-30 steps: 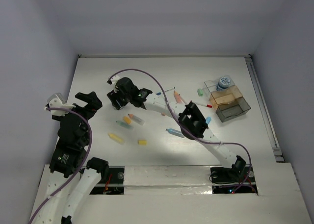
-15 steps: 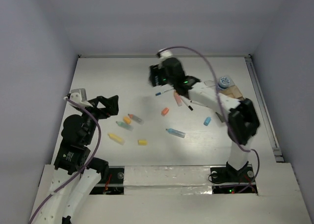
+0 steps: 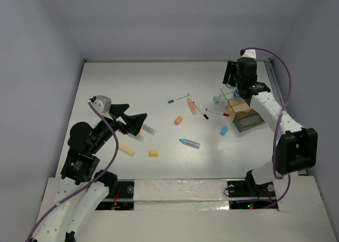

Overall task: Sort the stationery into containers
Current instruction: Place the stationery in the storage box.

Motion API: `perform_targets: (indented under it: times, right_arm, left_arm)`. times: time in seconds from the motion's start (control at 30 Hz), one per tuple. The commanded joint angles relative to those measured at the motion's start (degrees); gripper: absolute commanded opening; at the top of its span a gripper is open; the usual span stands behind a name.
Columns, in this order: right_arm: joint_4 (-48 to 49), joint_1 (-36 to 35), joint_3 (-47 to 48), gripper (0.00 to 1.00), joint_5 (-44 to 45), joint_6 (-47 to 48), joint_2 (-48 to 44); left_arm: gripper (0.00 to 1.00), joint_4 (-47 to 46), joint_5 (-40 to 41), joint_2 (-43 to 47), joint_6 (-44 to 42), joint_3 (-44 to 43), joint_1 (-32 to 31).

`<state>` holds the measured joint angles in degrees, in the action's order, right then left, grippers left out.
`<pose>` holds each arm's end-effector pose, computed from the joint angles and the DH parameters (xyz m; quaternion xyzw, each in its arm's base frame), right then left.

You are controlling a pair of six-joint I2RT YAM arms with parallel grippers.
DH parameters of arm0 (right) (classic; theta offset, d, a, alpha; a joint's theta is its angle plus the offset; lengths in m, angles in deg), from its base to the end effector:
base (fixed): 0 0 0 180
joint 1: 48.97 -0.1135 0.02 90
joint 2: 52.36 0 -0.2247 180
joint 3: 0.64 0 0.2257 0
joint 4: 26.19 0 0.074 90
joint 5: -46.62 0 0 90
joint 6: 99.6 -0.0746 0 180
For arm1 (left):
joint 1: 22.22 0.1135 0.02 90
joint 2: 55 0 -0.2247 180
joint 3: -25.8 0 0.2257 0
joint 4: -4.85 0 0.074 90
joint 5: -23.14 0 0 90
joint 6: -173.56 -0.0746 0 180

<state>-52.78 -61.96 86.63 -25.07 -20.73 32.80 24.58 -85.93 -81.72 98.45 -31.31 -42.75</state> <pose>0.3545 0.0577 0.2857 0.0726 0.8315 -0.0192 0.5504 0.1375 -0.0775 0.3554 0.1583 0.6225 -0.3317 0.6910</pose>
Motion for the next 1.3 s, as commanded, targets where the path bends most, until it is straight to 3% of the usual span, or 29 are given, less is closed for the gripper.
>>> perform_targets:
  times: [0.0, 0.83, 1.27]
  right_arm:
    - [-0.7, 1.6, 0.5, 0.44, 0.3, 0.3, 0.4]
    - [5.7, 6.8, -1.5, 0.46, -6.9, -1.6, 10.3]
    - [7.3, 6.8, -1.2, 0.56, -6.0, -2.0, 12.8]
  left_arm:
    - [0.99, -4.0, -3.4, -0.7, -1.1, 0.4, -0.2]
    - [0.99, -4.0, -4.6, -1.9, -1.3, 0.5, -0.2]
    - [0.99, -4.0, -4.7, -1.8, -1.4, 0.5, -0.2]
